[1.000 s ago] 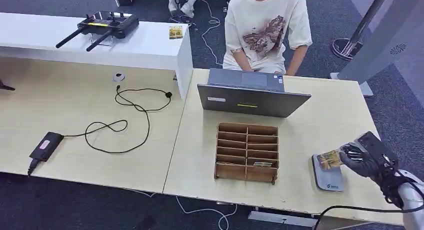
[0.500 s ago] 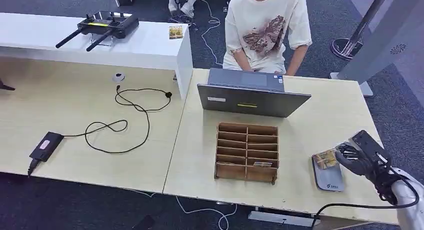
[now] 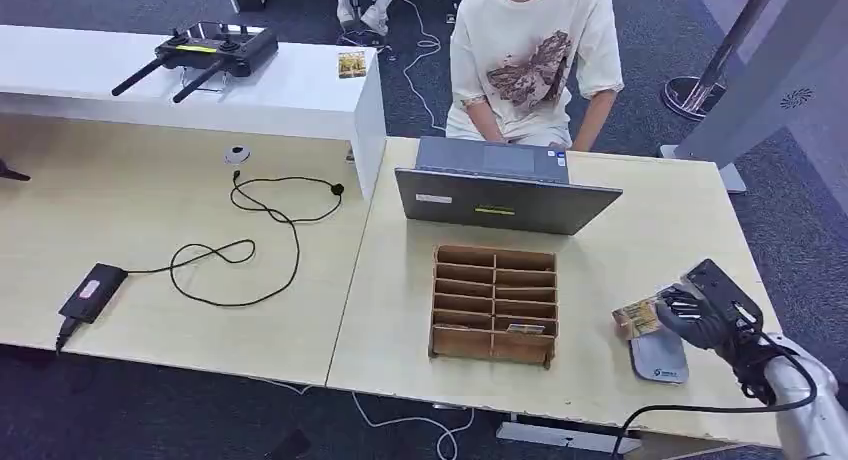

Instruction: Pass the card to the sensor for recognition and then transmit it.

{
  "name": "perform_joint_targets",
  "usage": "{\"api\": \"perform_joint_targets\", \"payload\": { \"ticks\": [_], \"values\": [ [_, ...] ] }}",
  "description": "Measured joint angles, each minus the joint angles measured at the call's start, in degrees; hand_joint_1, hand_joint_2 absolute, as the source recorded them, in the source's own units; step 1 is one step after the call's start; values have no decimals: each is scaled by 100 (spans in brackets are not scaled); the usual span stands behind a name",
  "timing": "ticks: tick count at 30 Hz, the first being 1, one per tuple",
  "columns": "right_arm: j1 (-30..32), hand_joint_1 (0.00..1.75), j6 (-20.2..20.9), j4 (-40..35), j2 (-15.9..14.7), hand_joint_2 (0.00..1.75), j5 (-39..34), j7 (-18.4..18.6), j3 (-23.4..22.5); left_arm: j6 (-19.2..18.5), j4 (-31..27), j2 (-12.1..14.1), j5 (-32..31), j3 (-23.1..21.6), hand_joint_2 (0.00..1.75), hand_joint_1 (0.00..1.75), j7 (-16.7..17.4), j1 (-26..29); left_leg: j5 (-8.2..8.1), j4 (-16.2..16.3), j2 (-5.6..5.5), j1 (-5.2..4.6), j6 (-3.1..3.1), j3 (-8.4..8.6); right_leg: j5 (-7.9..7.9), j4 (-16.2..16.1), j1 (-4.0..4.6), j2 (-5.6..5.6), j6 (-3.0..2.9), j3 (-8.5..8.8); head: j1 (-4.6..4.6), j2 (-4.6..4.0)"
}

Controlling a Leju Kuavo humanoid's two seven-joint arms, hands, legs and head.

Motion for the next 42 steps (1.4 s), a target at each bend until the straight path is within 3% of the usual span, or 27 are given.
{"api": "perform_joint_targets", "payload": {
  "ticks": [25, 42],
  "values": [
    [350, 175, 487, -210, -39, 175, -728, -332, -330, -17, 0, 2, -127, 2, 0, 0, 11, -25, 0, 1, 2, 0, 0, 0, 0, 0, 0, 3, 0, -5, 0, 2],
    [776, 175, 269, -350, -98, 175, -763, -146, -601, -48, 0, 0, -227, 11, 0, 0, 61, -44, 0, 1, 3, 0, 0, -1, 0, 0, 0, 6, 0, -8, 0, 0]
  ]
}}
